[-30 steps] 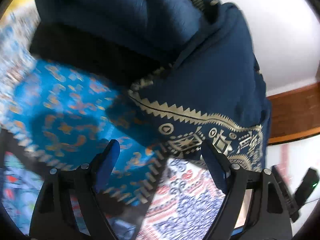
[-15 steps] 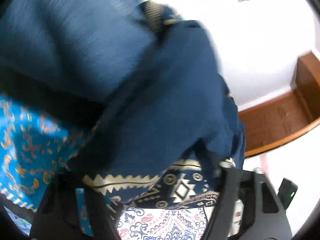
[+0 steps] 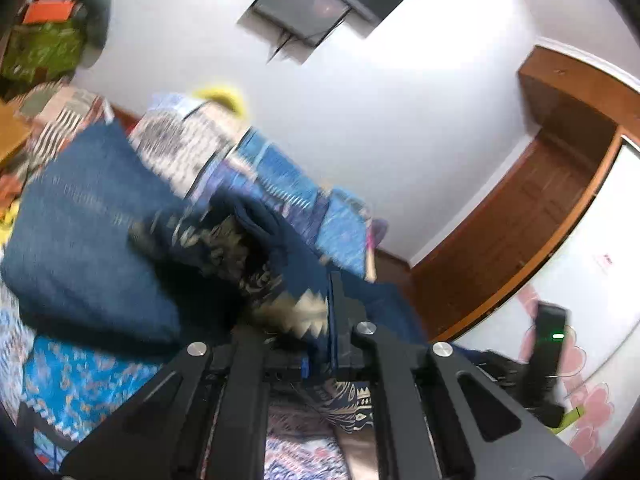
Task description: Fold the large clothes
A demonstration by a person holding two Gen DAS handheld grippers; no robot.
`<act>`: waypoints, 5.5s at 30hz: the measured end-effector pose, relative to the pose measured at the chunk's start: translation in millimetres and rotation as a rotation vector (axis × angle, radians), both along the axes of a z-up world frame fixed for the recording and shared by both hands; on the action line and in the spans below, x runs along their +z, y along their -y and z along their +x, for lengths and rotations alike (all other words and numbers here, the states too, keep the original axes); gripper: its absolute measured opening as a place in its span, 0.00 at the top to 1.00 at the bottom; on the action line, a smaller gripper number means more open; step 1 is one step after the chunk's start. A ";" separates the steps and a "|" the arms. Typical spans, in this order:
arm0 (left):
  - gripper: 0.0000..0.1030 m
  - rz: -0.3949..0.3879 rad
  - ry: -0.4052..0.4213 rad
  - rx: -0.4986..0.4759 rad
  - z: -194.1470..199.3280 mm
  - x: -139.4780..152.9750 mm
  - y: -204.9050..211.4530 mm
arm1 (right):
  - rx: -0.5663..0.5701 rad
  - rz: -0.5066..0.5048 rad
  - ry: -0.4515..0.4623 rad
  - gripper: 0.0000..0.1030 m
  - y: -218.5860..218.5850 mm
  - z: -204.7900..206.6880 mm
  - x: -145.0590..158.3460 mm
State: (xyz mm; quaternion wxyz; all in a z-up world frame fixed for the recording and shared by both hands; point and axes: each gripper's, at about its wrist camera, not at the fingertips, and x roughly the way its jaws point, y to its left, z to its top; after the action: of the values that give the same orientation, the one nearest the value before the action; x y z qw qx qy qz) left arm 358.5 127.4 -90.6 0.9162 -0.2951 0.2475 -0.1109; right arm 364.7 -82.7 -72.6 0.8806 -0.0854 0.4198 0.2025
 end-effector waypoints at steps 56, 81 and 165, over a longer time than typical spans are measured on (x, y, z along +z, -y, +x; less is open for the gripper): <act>0.36 0.654 -0.225 -0.273 24.4 -30.4 163.7 | -0.069 0.210 -0.181 0.18 130.4 52.5 -36.7; 0.33 0.545 -0.315 -0.157 54.4 -46.4 122.3 | -0.018 0.514 -0.223 0.87 129.5 61.9 -1.9; 0.32 0.055 -0.184 -0.016 22.9 70.1 -179.5 | 0.290 0.561 -0.204 0.80 -143.3 74.9 37.9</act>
State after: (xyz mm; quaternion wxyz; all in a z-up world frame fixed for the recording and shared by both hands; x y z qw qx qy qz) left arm 381.4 306.8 -20.5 0.8964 -0.2768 0.3359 -0.0837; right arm 439.6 60.6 -34.6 0.7852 0.1224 0.4171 0.4410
